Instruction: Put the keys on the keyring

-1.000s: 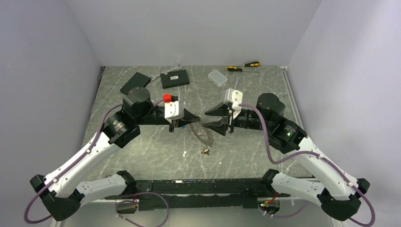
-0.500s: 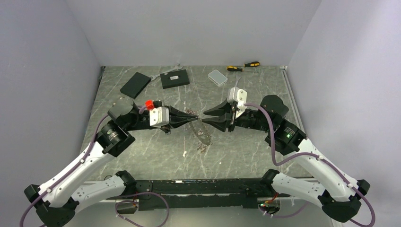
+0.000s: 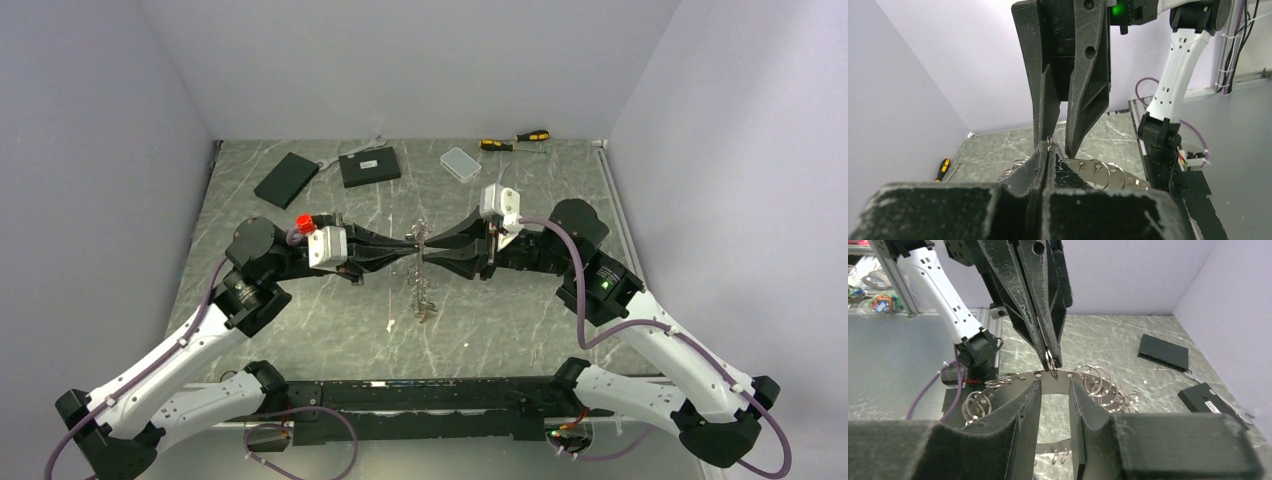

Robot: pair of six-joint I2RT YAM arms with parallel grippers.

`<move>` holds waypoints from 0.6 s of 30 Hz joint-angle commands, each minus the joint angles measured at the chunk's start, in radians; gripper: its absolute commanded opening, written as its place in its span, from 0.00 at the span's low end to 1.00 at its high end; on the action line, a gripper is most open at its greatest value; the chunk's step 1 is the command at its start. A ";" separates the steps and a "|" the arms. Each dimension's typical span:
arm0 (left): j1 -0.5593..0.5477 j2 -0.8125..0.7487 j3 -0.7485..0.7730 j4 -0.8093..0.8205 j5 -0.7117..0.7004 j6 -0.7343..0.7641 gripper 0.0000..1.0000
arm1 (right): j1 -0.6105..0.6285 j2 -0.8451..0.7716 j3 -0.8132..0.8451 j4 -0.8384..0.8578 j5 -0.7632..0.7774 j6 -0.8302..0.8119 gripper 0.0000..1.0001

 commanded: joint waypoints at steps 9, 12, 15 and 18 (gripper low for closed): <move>0.000 -0.009 -0.042 0.227 -0.053 -0.133 0.00 | 0.003 0.001 0.037 0.118 -0.056 0.036 0.28; 0.000 -0.006 -0.054 0.261 -0.055 -0.153 0.00 | 0.004 0.009 0.036 0.126 -0.057 0.035 0.26; 0.000 -0.003 -0.062 0.285 -0.056 -0.168 0.00 | 0.003 0.019 0.037 0.126 -0.059 0.035 0.23; 0.000 -0.001 -0.071 0.305 -0.060 -0.182 0.00 | 0.004 0.026 0.038 0.145 -0.067 0.033 0.14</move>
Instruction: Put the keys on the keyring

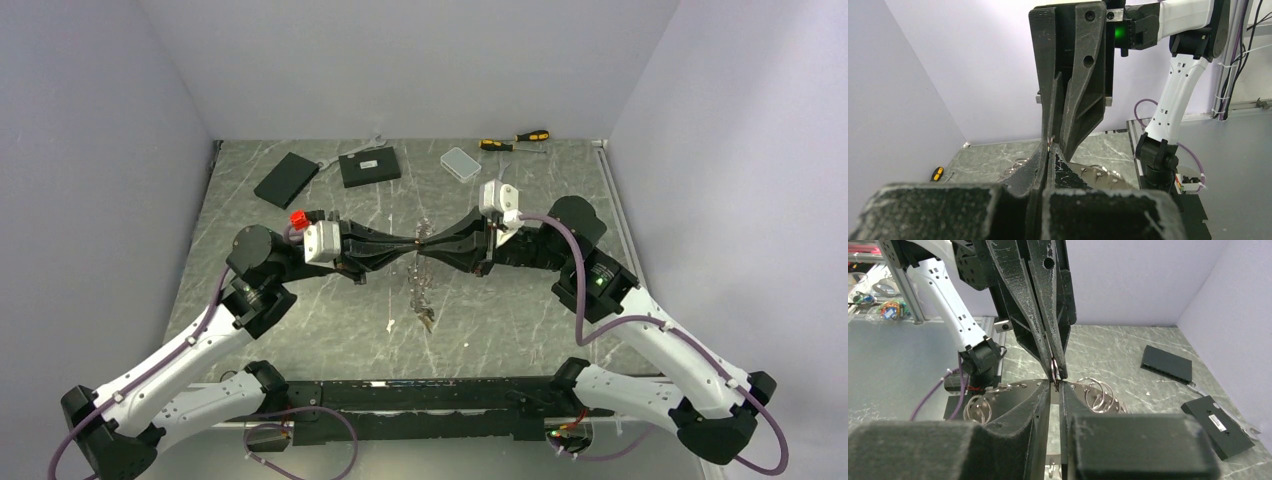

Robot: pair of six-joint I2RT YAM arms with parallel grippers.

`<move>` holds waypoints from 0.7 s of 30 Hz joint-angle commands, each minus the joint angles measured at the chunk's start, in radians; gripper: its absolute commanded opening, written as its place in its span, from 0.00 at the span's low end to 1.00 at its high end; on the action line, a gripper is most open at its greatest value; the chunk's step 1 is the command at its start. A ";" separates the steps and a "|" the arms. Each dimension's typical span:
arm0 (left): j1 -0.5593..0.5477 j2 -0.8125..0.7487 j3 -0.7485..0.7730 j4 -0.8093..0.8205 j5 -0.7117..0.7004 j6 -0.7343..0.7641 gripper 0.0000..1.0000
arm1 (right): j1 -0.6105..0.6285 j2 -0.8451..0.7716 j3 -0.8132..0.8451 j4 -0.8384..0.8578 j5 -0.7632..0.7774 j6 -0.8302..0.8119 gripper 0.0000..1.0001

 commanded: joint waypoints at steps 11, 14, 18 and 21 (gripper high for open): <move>0.001 -0.009 -0.049 0.168 -0.050 -0.087 0.00 | 0.003 -0.015 0.019 0.101 -0.032 -0.007 0.00; 0.000 -0.022 -0.051 0.126 -0.041 -0.072 0.06 | 0.003 -0.029 0.012 0.094 -0.021 -0.018 0.00; 0.000 -0.049 -0.038 0.024 -0.038 -0.015 0.39 | 0.004 -0.033 0.025 0.013 -0.004 -0.061 0.00; 0.000 -0.072 -0.018 -0.070 -0.034 0.033 0.50 | 0.005 -0.028 0.040 -0.069 0.036 -0.115 0.00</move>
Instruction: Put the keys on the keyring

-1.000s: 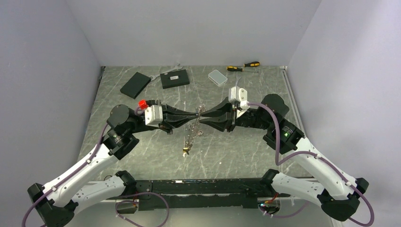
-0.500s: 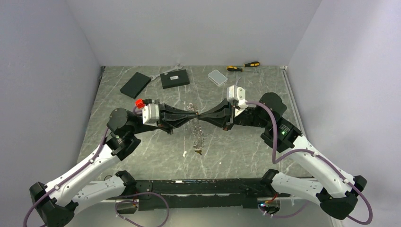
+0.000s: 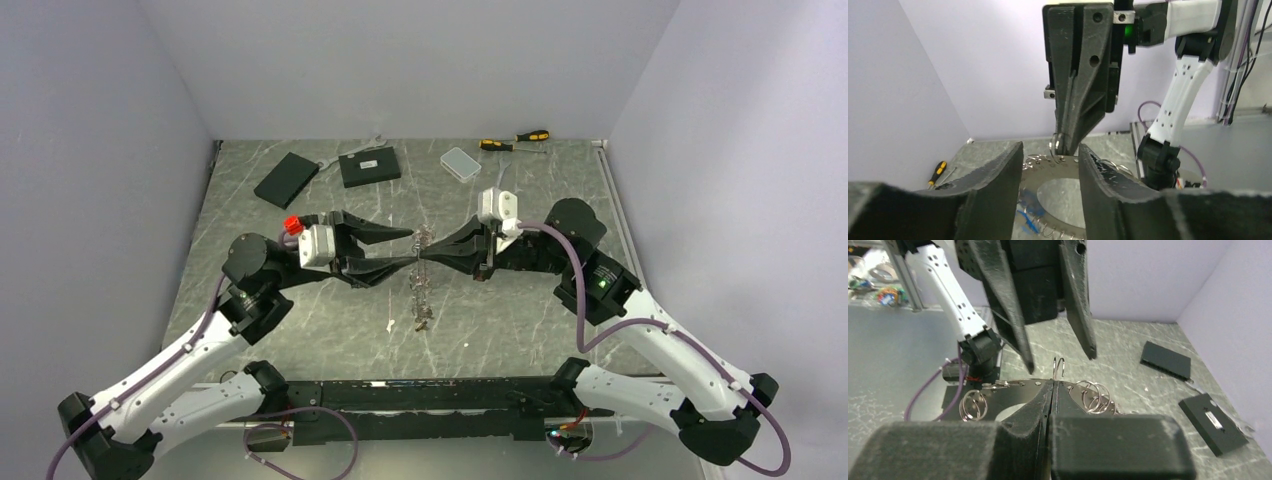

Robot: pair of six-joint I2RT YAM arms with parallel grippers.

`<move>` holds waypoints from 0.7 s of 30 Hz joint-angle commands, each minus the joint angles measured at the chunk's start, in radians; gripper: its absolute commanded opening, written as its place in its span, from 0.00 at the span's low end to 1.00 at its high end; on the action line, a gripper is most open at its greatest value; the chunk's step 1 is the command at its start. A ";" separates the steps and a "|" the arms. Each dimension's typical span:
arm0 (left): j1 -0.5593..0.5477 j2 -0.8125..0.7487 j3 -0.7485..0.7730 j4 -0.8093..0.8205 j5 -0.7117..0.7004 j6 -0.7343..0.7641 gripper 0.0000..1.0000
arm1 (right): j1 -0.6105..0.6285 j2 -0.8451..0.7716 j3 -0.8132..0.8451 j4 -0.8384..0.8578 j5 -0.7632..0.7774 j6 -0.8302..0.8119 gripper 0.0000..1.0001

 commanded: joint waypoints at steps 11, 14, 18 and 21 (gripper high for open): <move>0.000 -0.047 0.153 -0.546 0.038 0.246 0.72 | 0.044 -0.034 -0.020 -0.175 0.314 -0.314 0.00; 0.000 -0.046 0.158 -0.602 -0.026 0.237 0.81 | 0.069 -0.047 -0.047 -0.191 0.384 -0.375 0.00; -0.001 -0.041 0.133 -0.625 -0.085 0.204 0.86 | 0.080 -0.052 -0.067 -0.233 0.469 -0.433 0.00; -0.001 -0.035 0.089 -0.601 -0.162 0.164 0.87 | 0.082 -0.064 -0.085 -0.250 0.525 -0.453 0.00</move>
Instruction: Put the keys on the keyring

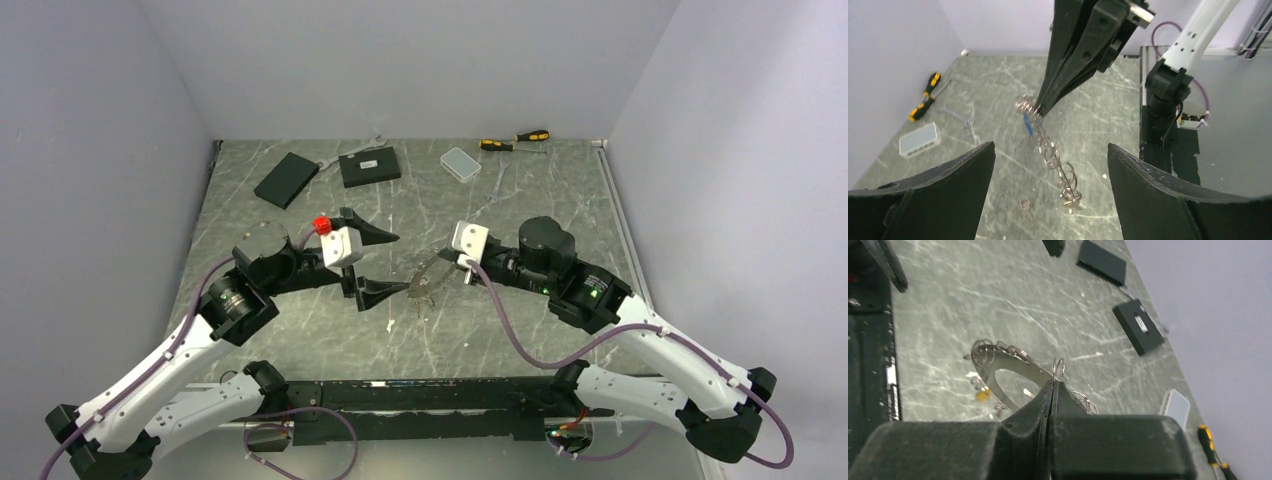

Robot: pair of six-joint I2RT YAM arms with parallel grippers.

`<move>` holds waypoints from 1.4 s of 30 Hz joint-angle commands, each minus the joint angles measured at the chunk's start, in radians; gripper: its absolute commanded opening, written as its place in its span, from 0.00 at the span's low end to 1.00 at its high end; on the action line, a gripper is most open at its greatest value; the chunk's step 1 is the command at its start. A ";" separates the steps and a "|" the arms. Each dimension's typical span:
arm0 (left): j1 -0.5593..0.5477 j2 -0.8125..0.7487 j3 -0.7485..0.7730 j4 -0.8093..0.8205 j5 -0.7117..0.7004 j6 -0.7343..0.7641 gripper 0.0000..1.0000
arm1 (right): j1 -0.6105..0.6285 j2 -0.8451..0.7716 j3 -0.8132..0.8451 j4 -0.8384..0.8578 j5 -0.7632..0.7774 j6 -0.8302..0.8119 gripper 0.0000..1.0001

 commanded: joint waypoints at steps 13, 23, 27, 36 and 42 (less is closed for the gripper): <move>0.019 0.162 -0.081 -0.042 -0.258 -0.019 0.77 | 0.042 -0.138 -0.068 -0.121 0.335 0.001 0.00; 0.079 0.384 -0.025 -0.014 -0.334 -0.226 0.59 | 0.043 -0.253 -0.078 -0.228 0.349 0.023 0.00; 0.078 0.433 0.022 0.041 -0.183 -0.228 0.61 | 0.043 -0.319 -0.078 -0.195 0.268 0.019 0.00; 0.073 0.348 0.144 -0.060 0.104 0.084 0.64 | 0.043 -0.301 -0.077 -0.211 0.144 -0.004 0.00; 0.065 0.357 0.221 -0.134 0.137 0.162 0.62 | 0.043 -0.269 -0.089 -0.212 0.135 -0.060 0.00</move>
